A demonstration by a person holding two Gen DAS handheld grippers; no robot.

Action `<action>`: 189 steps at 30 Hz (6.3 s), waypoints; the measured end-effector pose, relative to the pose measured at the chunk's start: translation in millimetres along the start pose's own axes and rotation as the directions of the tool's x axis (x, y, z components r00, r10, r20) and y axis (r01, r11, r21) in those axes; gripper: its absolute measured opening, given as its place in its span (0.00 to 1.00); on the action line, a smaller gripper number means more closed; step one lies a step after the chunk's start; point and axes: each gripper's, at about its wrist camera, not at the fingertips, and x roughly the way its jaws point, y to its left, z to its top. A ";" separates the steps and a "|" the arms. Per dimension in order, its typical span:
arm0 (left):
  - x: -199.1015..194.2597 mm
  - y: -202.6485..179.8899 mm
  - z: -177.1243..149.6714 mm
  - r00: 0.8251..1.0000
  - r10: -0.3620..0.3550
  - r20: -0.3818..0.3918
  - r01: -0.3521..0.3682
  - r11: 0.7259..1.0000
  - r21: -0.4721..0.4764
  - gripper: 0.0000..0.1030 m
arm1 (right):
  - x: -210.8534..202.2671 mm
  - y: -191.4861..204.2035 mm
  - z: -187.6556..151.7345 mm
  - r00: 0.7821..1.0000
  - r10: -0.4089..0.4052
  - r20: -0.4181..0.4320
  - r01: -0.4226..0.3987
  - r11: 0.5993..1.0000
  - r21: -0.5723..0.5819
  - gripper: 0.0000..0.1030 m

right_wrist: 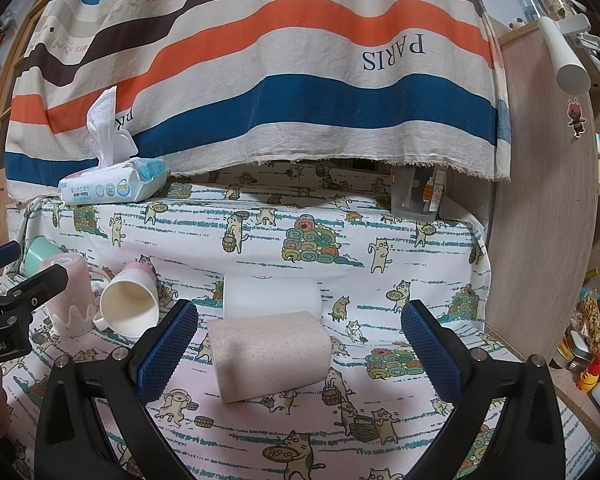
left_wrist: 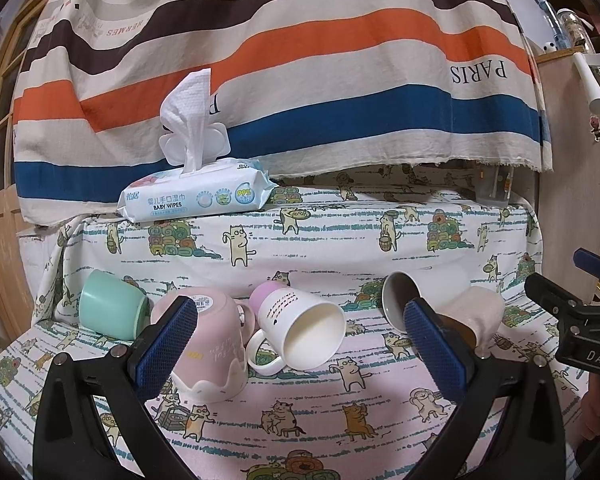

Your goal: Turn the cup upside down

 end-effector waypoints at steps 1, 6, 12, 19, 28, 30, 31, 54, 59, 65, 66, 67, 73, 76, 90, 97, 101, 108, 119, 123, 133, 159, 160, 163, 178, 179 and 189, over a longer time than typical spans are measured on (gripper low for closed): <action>0.1 0.0 0.0 1.000 -0.001 0.000 0.001 1.000 0.000 1.00 | 1.3 -1.2 -0.8 1.000 0.002 -0.002 -0.002 1.000 0.001 1.00; 0.1 0.1 0.1 1.000 -0.001 0.000 0.001 1.000 0.000 1.00 | 7.4 1.9 -3.7 0.998 0.028 -0.054 -0.029 0.999 -0.015 1.00; 0.0 0.1 0.2 1.000 -0.001 -0.001 0.001 1.000 0.000 1.00 | 8.0 1.9 -4.0 0.998 0.027 -0.057 -0.027 1.000 -0.010 1.00; 2.8 3.2 -3.4 1.000 0.000 -0.017 0.000 1.000 -0.008 1.00 | 6.3 -3.2 -2.9 0.998 0.027 -0.056 -0.026 1.000 0.012 1.00; 6.2 10.0 -1.7 0.999 0.037 -0.023 -0.037 0.999 -0.017 1.00 | 5.3 -8.6 9.4 0.996 0.007 -0.088 -0.007 1.000 0.006 1.00; 7.1 10.6 -0.7 0.999 0.041 -0.024 -0.041 0.999 -0.015 1.00 | 4.3 -11.7 17.1 0.994 0.005 -0.113 -0.001 0.999 0.032 1.00; 7.3 10.8 -0.5 0.999 0.041 -0.024 -0.042 0.999 -0.015 1.00 | 4.5 -13.3 21.7 0.991 0.008 -0.132 -0.001 0.999 0.049 1.00; 28.4 32.6 -1.1 0.990 0.084 -0.112 -0.094 0.991 -0.094 1.00 | 174.4 -19.9 -10.1 0.573 0.196 -0.795 0.341 0.825 0.450 0.98; 30.0 32.5 -0.8 0.989 0.096 -0.116 -0.107 0.990 -0.089 1.00 | 192.0 -16.6 -19.2 0.518 0.202 -0.831 0.390 0.810 0.439 0.98; 31.7 34.8 -0.1 0.987 0.105 -0.125 -0.117 0.989 -0.096 1.00 | 191.6 -18.6 -32.0 0.528 0.216 -0.821 0.408 0.784 0.468 0.88; 31.5 35.5 0.0 0.986 0.104 -0.127 -0.117 0.988 -0.098 1.00 | 190.4 -19.6 -33.4 0.529 0.221 -0.819 0.403 0.784 0.472 0.85; 31.5 36.3 0.3 0.987 0.102 -0.128 -0.115 0.988 -0.102 1.00 | 188.6 -20.4 -33.4 0.529 0.229 -0.817 0.394 0.787 0.475 0.83; 25.6 38.2 4.0 0.991 0.078 -0.113 -0.091 0.989 -0.118 1.00 | 163.9 -28.0 -22.8 0.525 0.226 -0.820 0.308 0.848 0.431 0.69; 20.0 37.3 6.6 0.993 0.072 -0.092 -0.082 0.990 -0.119 1.00 | 150.1 -26.9 -18.1 0.523 0.228 -0.821 0.260 0.875 0.409 0.68; 18.2 48.8 9.1 0.992 0.094 -0.087 -0.108 0.979 -0.171 1.00 | 113.7 53.7 -4.8 0.541 0.248 -0.804 -0.027 0.960 0.278 0.68; 23.5 57.5 6.4 0.988 0.093 -0.120 -0.117 0.972 -0.206 1.00 | 112.5 68.1 -8.3 0.535 0.258 -0.804 -0.063 0.962 0.266 0.68; 24.7 56.5 5.4 0.987 0.095 -0.126 -0.119 0.973 -0.200 1.00 | 112.2 70.6 -9.1 0.549 0.252 -0.797 -0.089 0.966 0.244 0.68; 20.9 49.7 6.1 0.988 0.125 -0.095 -0.139 0.978 -0.155 1.00 | 99.7 65.8 6.6 0.613 0.275 -0.741 -0.138 0.960 0.241 0.79; 18.4 38.7 6.2 0.991 0.112 -0.068 -0.118 0.988 -0.101 1.00 | 60.1 7.1 34.2 0.871 0.159 -0.465 -0.113 0.986 0.126 0.86; 18.1 34.2 5.8 0.993 0.100 -0.065 -0.106 0.991 -0.084 1.00 | 45.8 -19.0 35.3 0.944 0.153 -0.291 -0.125 0.986 0.114 1.00; 21.6 24.9 2.5 0.994 0.075 -0.075 -0.079 0.996 -0.045 1.00 | 34.4 -55.1 24.3 0.983 0.165 -0.081 -0.153 0.979 0.137 1.00; 65.0 2.3 36.8 0.857 -0.109 -0.504 0.004 0.979 -0.204 1.00 | 34.5 -68.7 17.9 0.989 0.072 -0.129 -0.054 0.990 0.133 1.00; 68.5 -4.4 36.4 0.842 -0.123 -0.525 0.012 0.977 -0.211 1.00 | 35.2 -70.3 17.7 0.989 0.063 -0.130 -0.045 0.990 0.135 1.00; 81.0 -28.5 33.1 0.790 -0.158 -0.592 0.029 0.975 -0.220 0.97 | 38.1 -74.0 16.8 0.989 0.046 -0.141 -0.025 0.989 0.146 1.00; 139.9 -94.9 -1.3 0.595 -0.145 -0.791 0.009 0.985 -0.174 0.82 | 43.9 -75.3 13.7 0.983 -0.005 -0.183 0.031 0.990 0.140 1.00; 142.1 -96.6 -3.2 0.591 -0.136 -0.795 0.007 0.986 -0.164 0.80 | 44.9 -74.8 13.3 0.982 -0.008 -0.188 0.034 0.990 0.138 1.00; 145.6 -91.1 -11.4 0.569 -0.146 -0.809 -0.010 0.983 -0.184 0.65 | 50.5 -73.1 10.3 0.975 -0.024 -0.221 0.051 0.992 0.119 1.00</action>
